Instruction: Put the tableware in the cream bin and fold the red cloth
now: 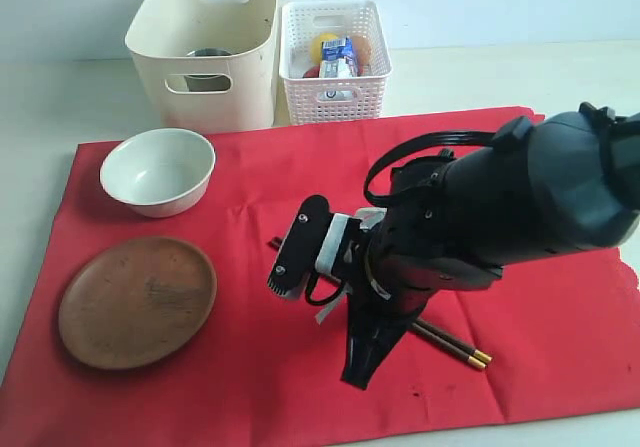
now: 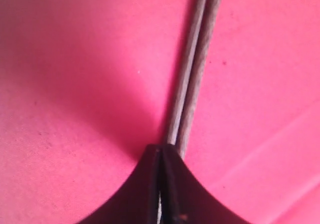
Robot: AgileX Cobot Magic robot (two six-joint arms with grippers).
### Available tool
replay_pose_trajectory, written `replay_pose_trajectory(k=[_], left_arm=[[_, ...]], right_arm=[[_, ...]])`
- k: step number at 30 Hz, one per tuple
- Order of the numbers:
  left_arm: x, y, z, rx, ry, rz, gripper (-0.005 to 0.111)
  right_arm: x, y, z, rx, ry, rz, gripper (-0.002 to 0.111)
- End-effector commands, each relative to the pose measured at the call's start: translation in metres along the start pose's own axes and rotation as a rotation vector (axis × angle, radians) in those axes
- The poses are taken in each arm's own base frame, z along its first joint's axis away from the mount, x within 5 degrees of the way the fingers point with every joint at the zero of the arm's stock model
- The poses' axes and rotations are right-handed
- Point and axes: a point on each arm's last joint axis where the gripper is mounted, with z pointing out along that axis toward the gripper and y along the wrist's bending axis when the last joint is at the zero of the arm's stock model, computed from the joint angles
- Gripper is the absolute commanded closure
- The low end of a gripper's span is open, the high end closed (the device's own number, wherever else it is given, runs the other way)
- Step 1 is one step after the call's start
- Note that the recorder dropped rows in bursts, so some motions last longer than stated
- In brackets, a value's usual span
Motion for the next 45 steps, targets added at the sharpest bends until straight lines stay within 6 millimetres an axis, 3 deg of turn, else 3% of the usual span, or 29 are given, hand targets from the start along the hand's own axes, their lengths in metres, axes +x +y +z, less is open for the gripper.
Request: replay_pose_trajectory(k=[1,6,10,14,17,26,29,36,41,45], left_arm=[[-0.001,0.000,0.000,-0.002,-0.007,-0.005,0.107],[-0.001,0.000,0.000,-0.002,-0.007,-0.005,0.107],[-0.001,0.000,0.000,-0.002,-0.007,-0.005,0.107],[-0.001,0.000,0.000,-0.002,-0.007,-0.005,0.107],[-0.001,0.000,0.000,-0.002,-0.007,-0.005,0.107],[-0.001,0.000,0.000,-0.002,-0.007,-0.005,0.107],[-0.001,0.000,0.000,-0.002,-0.007,-0.005,0.107],[-0.001,0.000,0.000,-0.002,-0.007,-0.005,0.107],[-0.001,0.000,0.000,-0.002,-0.007,-0.005,0.107],[-0.001,0.000,0.000,-0.002,-0.007,-0.005,0.107]], right_arm=[[-0.004,0.003,0.000,-0.042,-0.049,0.107,0.108],[-0.001,-0.008,-0.015,-0.017,-0.058,0.215,0.108],[0.012,-0.028,-0.011,-0.062,-0.006,0.291,0.108],[0.009,-0.019,-0.012,-0.190,-0.024,0.344,0.108],[0.007,-0.020,-0.012,-0.183,-0.052,0.386,0.108],[0.003,-0.022,-0.012,-0.177,-0.083,0.464,0.068],[0.004,-0.023,-0.012,-0.160,-0.083,0.416,0.063],[0.006,-0.022,-0.008,-0.165,-0.058,0.415,0.062],[0.010,-0.017,0.007,-0.177,0.004,0.409,0.062],[0.011,-0.015,0.012,-0.182,0.025,0.410,0.075]])
